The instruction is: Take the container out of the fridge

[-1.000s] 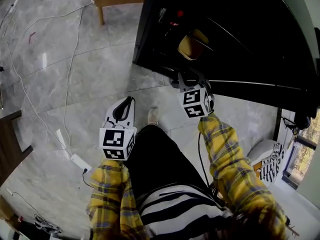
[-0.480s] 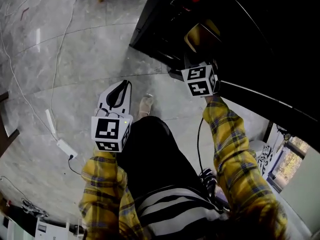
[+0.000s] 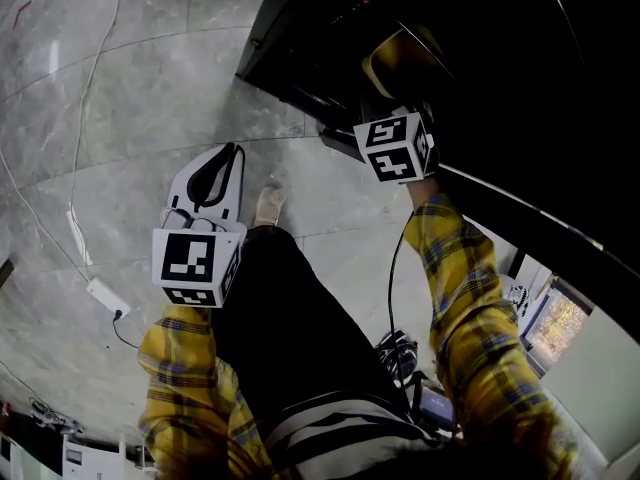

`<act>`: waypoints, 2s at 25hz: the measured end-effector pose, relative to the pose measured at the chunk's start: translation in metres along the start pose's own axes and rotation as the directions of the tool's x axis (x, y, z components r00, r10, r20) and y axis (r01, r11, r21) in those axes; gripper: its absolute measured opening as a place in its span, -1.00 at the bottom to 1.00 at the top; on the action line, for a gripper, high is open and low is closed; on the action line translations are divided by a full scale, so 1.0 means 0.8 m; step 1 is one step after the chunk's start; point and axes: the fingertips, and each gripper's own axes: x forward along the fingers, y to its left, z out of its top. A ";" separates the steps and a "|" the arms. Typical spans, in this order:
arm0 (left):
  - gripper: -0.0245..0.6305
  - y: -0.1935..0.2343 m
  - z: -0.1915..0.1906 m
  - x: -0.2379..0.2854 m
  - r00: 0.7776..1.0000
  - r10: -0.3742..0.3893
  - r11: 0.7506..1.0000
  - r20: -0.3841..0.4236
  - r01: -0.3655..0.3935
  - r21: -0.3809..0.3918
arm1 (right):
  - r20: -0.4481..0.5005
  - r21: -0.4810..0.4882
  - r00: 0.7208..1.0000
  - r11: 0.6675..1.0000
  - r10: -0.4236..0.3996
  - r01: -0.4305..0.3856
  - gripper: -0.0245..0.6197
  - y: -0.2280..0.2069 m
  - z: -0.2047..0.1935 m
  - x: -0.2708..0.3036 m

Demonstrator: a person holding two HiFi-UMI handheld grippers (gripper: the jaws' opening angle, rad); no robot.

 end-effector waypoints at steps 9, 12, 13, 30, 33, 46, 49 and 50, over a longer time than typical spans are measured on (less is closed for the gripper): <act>-0.82 -0.007 -0.020 0.025 1.000 -0.009 1.000 -0.012 0.009 -0.007 | -0.032 0.000 0.999 1.000 -0.005 0.005 -0.56 -0.006 -0.016 0.027; -0.82 -0.007 -0.023 0.029 1.000 -0.008 1.000 -0.015 0.008 -0.016 | -0.031 -0.007 0.999 1.000 -0.011 0.011 -0.56 -0.009 -0.012 0.032; -0.82 -0.007 -0.024 0.031 1.000 -0.009 1.000 -0.016 0.009 -0.016 | -0.031 -0.010 0.999 1.000 -0.015 0.014 -0.56 -0.010 -0.011 0.032; -0.82 0.005 0.002 -0.005 1.000 -0.004 1.000 0.013 0.004 0.007 | -0.028 -0.005 1.000 1.000 -0.008 0.008 -0.81 0.010 0.008 -0.001; -0.82 0.009 0.015 -0.023 1.000 -0.007 0.999 0.025 0.006 0.032 | -0.025 -0.002 1.000 1.000 0.002 -0.002 -0.81 0.023 0.016 -0.019; -0.82 -0.001 0.052 -0.099 0.999 -0.034 0.997 0.028 0.032 0.074 | 0.018 0.026 0.999 0.999 0.041 -0.042 -0.81 0.081 0.051 -0.115; -0.82 -0.009 0.057 -0.119 0.999 -0.039 0.996 0.025 0.037 0.076 | 0.020 0.023 0.998 0.998 0.057 -0.058 -0.81 0.099 0.055 -0.144; -0.82 -0.009 0.061 -0.125 0.999 -0.040 0.996 0.028 0.037 0.077 | 0.024 0.018 0.998 0.998 0.062 -0.063 -0.81 0.105 0.057 -0.153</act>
